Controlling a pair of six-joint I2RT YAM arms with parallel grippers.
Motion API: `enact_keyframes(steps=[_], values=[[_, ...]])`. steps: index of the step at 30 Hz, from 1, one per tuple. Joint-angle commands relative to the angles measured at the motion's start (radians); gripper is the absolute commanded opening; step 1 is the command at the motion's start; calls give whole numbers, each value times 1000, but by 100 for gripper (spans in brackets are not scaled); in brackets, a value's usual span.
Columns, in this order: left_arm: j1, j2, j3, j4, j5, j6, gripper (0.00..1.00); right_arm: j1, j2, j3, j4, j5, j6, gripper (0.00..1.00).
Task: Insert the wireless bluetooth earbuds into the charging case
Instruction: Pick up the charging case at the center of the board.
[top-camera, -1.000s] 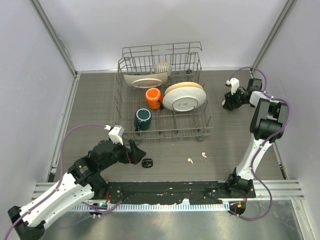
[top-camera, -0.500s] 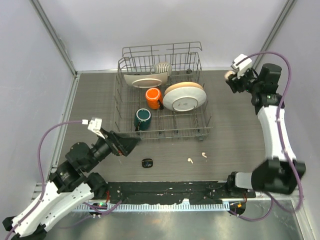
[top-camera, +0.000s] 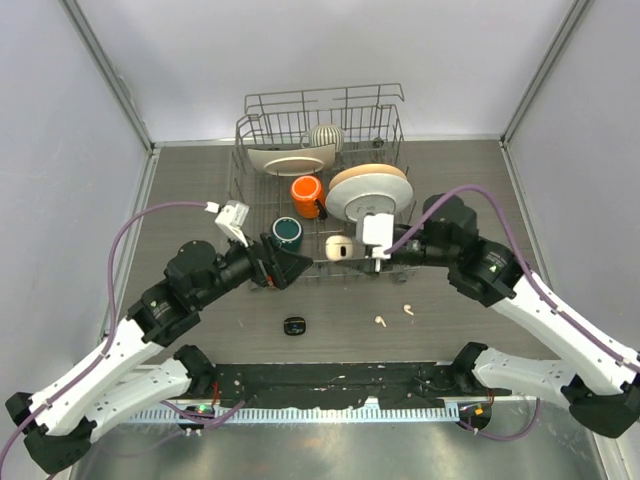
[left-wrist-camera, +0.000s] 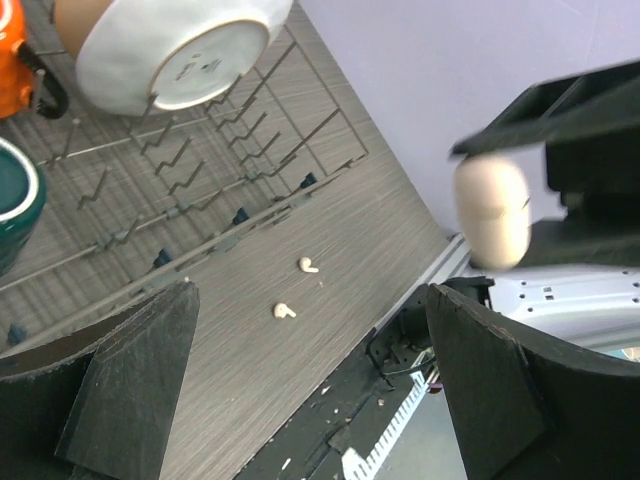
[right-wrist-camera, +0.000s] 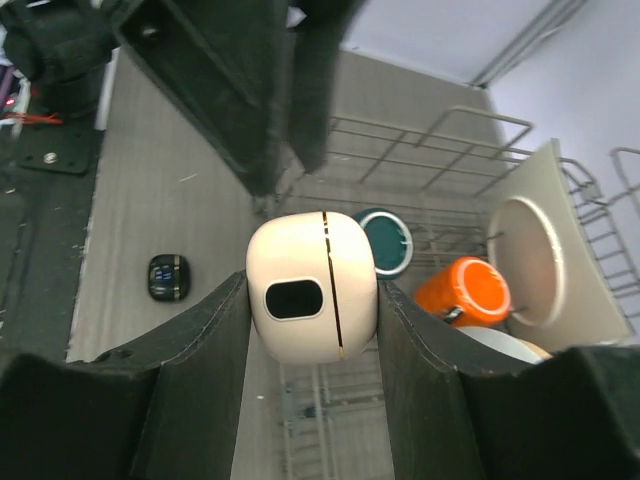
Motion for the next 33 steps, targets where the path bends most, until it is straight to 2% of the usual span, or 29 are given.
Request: enact_keyframes(steps=[1,10,18,21,22,25,27,30,33], values=[[1,42,52,154,78,15,100,111,42,-6,6,144,25,1],[1,65,-53,351,130,-3,96,154,105,-25,157,211,120,1],[1,93,-99,406,179,-45,84,162,108,-49,218,196,145,1],[1,112,-100,427,186,-51,74,163,105,-47,206,170,137,1],[1,118,-97,432,189,-51,66,163,105,-50,204,164,134,1],[1,136,-88,434,198,-56,54,165,94,-59,212,162,127,1],[2,145,-88,434,206,-60,52,165,89,-64,223,161,124,1],[1,145,-93,441,207,-69,41,165,77,-73,234,161,117,1],[1,139,-100,444,212,-74,25,165,66,-87,243,168,116,1]])
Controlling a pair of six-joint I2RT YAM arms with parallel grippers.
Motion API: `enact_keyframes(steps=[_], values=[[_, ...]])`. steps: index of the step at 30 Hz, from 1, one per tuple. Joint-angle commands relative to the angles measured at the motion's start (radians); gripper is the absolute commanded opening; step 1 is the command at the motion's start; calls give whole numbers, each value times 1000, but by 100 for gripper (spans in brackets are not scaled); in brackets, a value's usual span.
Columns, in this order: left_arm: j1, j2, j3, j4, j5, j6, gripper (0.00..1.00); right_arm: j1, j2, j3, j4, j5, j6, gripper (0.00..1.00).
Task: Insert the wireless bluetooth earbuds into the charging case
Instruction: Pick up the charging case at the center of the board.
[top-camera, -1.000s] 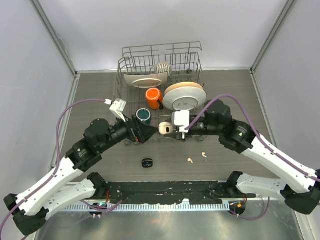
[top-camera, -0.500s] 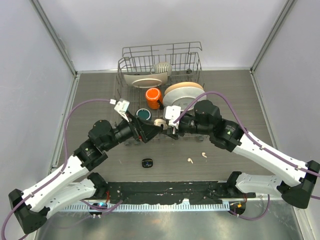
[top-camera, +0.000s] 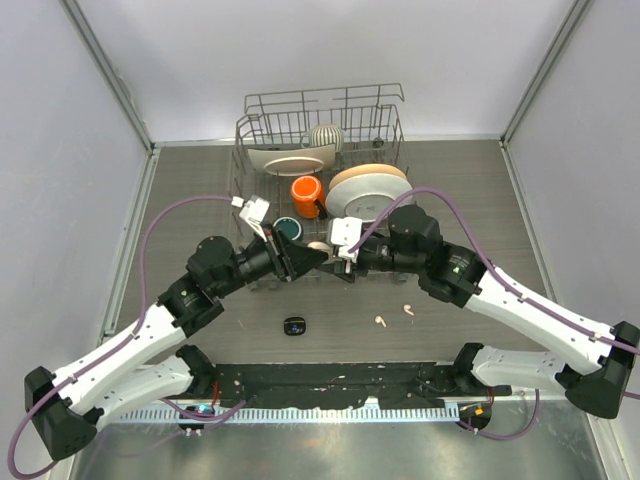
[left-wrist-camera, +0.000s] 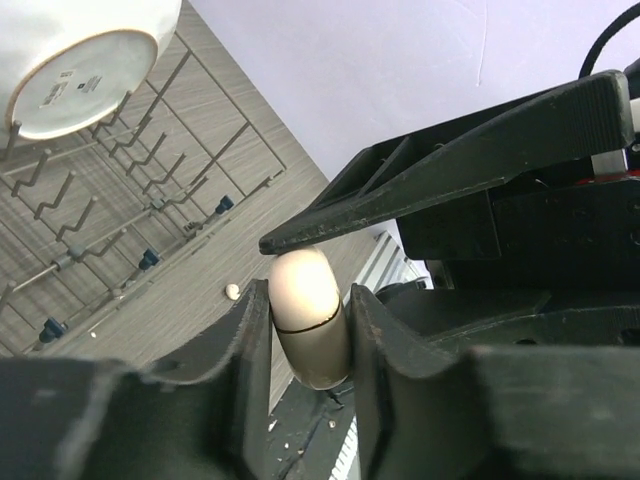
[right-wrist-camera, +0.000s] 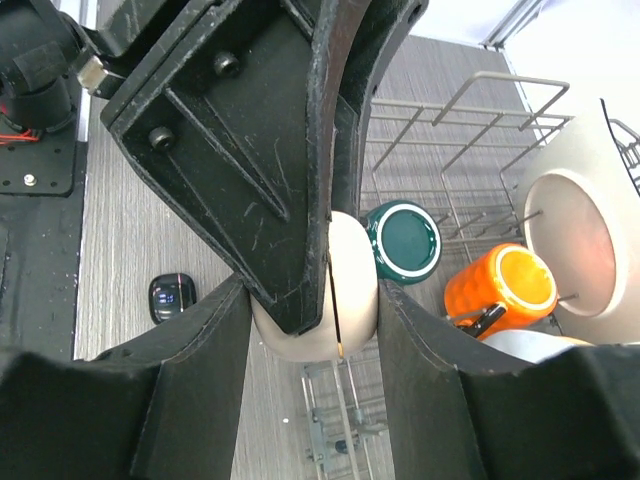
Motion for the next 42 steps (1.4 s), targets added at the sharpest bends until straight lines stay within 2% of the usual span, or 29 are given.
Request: enact_keyframes(steps=[1,3,4,5,6,7,8,9,10,12,14,15,16,18,19,21,23,24,26,34,42], values=[[-1,-9,-6,53,32,-2,9,6,-45,-4,91,-9,-7,1],[1,-11,-16,56,41,4,0,6,-52,-9,111,4,-2,3],[-1,-15,-25,85,46,12,0,6,-55,-16,126,17,14,10],[-1,-26,-37,103,41,16,0,6,-59,-21,146,53,36,35],[-1,-38,-74,129,41,27,0,6,-65,-24,180,76,109,50],[-1,-49,-92,164,37,44,0,6,-70,-24,200,104,154,59],[-1,-89,-108,169,0,91,0,6,-76,-24,214,145,203,80],[-1,-110,-140,174,-17,125,0,6,-90,-16,229,229,335,83],[1,-139,-158,187,-35,165,0,6,-94,-6,221,281,399,86],[-1,-224,-212,201,-98,292,0,3,-87,55,135,363,510,87],[-1,-274,-271,250,-135,411,0,1,-67,101,49,366,664,87],[-1,-322,-293,284,-138,453,0,-6,-38,143,28,357,718,87],[-1,-339,-307,324,-138,481,0,-8,-20,161,13,336,845,87],[-1,-371,-327,336,-94,571,0,-8,22,209,-13,281,976,87],[-1,-374,-327,329,-75,596,0,-8,54,218,-18,259,1105,86],[-1,-373,-325,330,-74,633,0,-8,63,179,54,215,1243,86],[-1,-368,-354,394,-17,693,0,-8,51,120,185,176,1434,85],[-1,-367,-368,428,16,754,0,-8,47,61,218,181,1490,83],[-1,-361,-391,503,26,763,0,-9,34,24,279,181,1596,82],[1,-350,-384,534,1,829,0,-8,16,10,214,224,1739,82],[-1,-311,-379,586,4,828,0,-8,70,11,234,142,1800,81]])
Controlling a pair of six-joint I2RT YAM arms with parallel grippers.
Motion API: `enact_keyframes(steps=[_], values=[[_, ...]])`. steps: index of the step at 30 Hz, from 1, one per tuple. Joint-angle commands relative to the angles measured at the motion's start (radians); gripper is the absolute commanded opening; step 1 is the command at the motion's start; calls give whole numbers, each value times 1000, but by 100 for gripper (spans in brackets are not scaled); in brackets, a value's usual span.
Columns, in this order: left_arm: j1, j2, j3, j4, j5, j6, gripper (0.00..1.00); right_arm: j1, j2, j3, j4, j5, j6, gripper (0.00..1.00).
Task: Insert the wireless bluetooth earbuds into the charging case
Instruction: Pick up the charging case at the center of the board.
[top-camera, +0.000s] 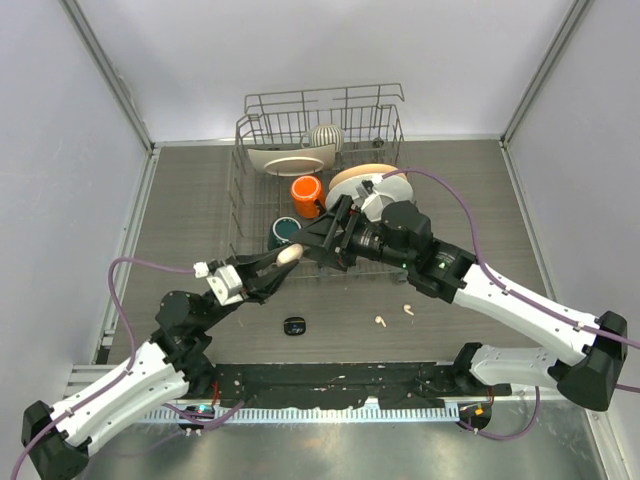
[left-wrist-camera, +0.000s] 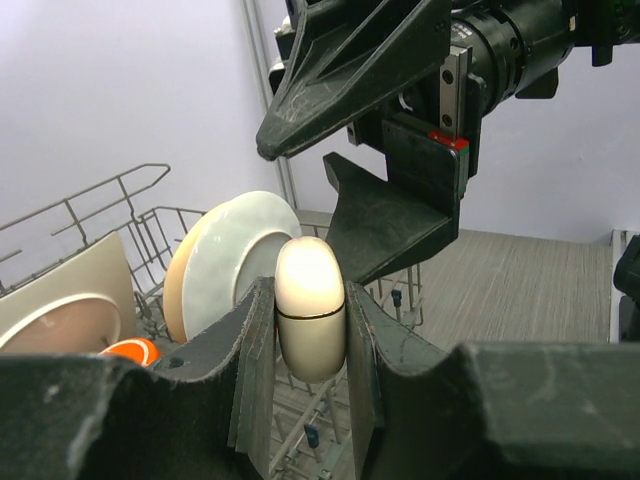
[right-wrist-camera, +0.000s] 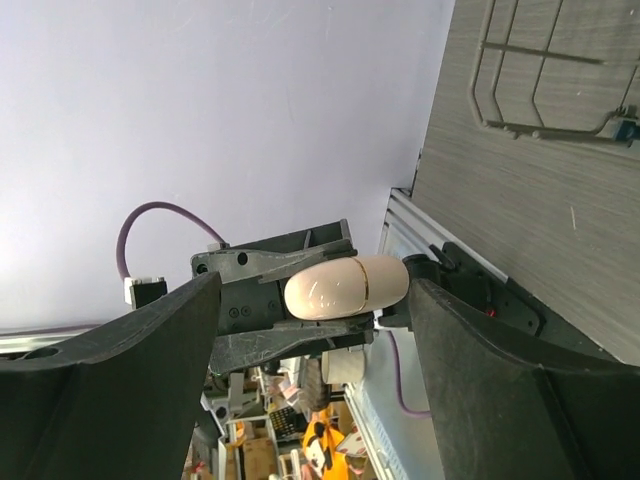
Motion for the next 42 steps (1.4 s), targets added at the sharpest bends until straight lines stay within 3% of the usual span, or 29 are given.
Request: enact_keyframes(steps=[1,8,10,16,19,23,28,29,31,34,35,38,42], values=[[-1,17,15,104,3,22,0,1,23,28,62,-51,94,79],[-1,27,19,131,-7,16,0,1,51,0,153,-94,140,68],[1,32,18,141,-14,13,0,1,52,-5,162,-102,141,60],[-1,43,15,159,-43,-8,0,1,57,-38,263,-128,168,60],[1,50,16,162,-63,-24,0,1,58,-51,306,-142,177,69],[-1,54,15,168,-80,-30,0,1,51,-66,340,-138,172,70],[-1,55,15,170,-86,-54,0,2,51,-71,343,-138,172,52],[-1,55,18,165,-86,-56,0,-1,49,-71,343,-137,172,42],[-1,52,18,161,-80,-62,0,1,49,-72,348,-138,172,33],[-1,46,16,153,-76,-68,10,1,49,-72,357,-138,175,13],[-1,44,18,150,-76,-68,21,1,49,-71,357,-138,178,6],[1,40,13,142,-63,-68,38,1,45,-83,363,-126,201,1],[-1,34,0,147,-60,-68,49,1,45,-100,400,-128,236,1]])
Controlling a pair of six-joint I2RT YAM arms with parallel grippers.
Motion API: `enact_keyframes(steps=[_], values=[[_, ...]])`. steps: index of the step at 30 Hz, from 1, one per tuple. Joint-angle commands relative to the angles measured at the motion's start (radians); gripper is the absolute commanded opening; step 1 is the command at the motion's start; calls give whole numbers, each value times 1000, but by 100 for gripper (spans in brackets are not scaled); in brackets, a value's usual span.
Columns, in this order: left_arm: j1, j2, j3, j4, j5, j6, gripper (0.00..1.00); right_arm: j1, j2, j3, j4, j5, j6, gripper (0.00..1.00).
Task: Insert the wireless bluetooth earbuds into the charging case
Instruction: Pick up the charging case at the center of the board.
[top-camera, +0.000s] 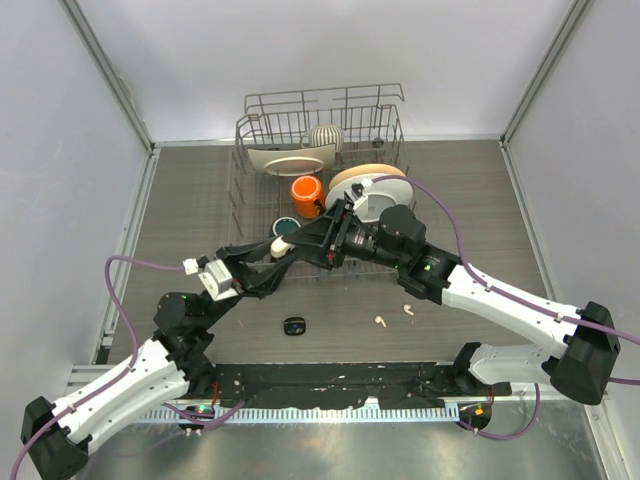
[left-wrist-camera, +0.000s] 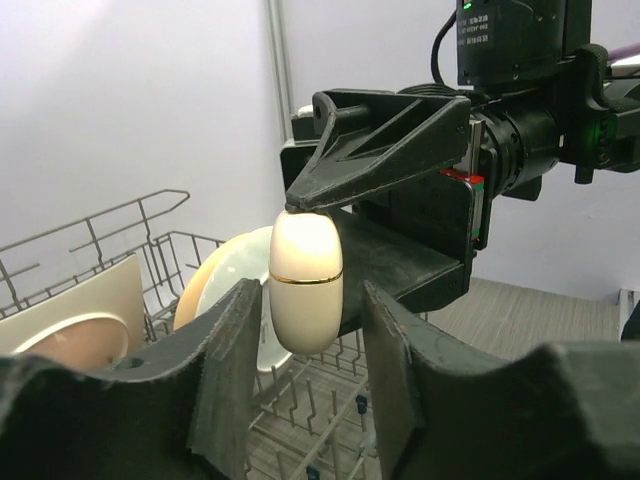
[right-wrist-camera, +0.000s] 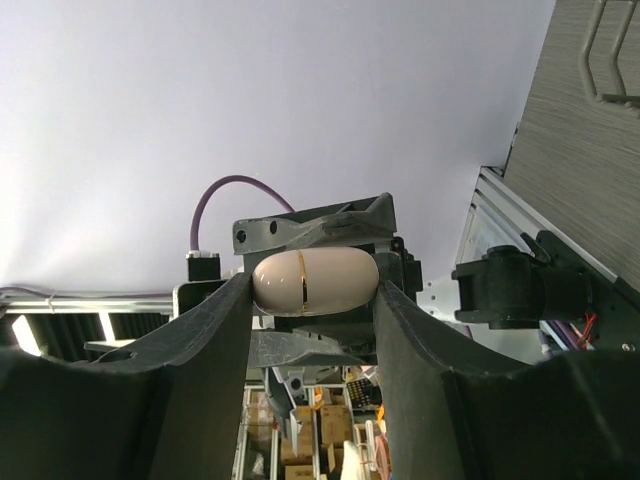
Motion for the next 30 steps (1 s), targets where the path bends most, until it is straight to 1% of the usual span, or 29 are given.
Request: enact_keyframes(steps=[1,3,9,10,12,13,15,16,19,21,22,24,26,27,28,29,30], values=[[-1,-8,-2,22,1,-8,50,3,-13,-19,138,-14,58,1],[-1,-5,-5,28,1,-8,54,3,-8,-27,150,-23,73,1],[-1,2,1,56,-19,-5,53,5,1,-30,150,-34,78,1],[-1,2,2,56,-19,-2,48,4,1,-32,150,-32,79,1],[-1,10,8,51,-19,4,42,3,1,-33,149,-31,81,1],[-1,8,10,48,-19,6,35,3,0,-32,146,-29,79,1],[-1,12,8,54,-21,9,30,3,0,-32,135,-29,76,1],[-1,13,7,63,-21,9,23,3,1,-33,132,-28,75,1],[-1,18,8,62,-19,10,11,3,3,-35,129,-26,76,1],[-1,21,8,65,-21,13,5,5,6,-30,107,-28,64,1],[-1,21,8,65,-19,15,0,4,7,-22,97,-28,56,1],[-1,21,5,70,-30,10,0,3,9,-12,49,-22,14,3],[-1,22,-11,94,-36,-2,0,5,7,8,14,-13,-23,17],[-1,21,-21,105,-36,-9,0,4,0,14,-6,-8,-81,28],[-1,21,-30,128,-36,-19,0,3,-8,22,-12,-2,-111,44],[-1,16,-51,146,-44,-49,0,3,-16,30,-28,7,-149,49],[-1,15,-67,169,-48,-63,0,2,-22,40,-81,39,-184,54]])
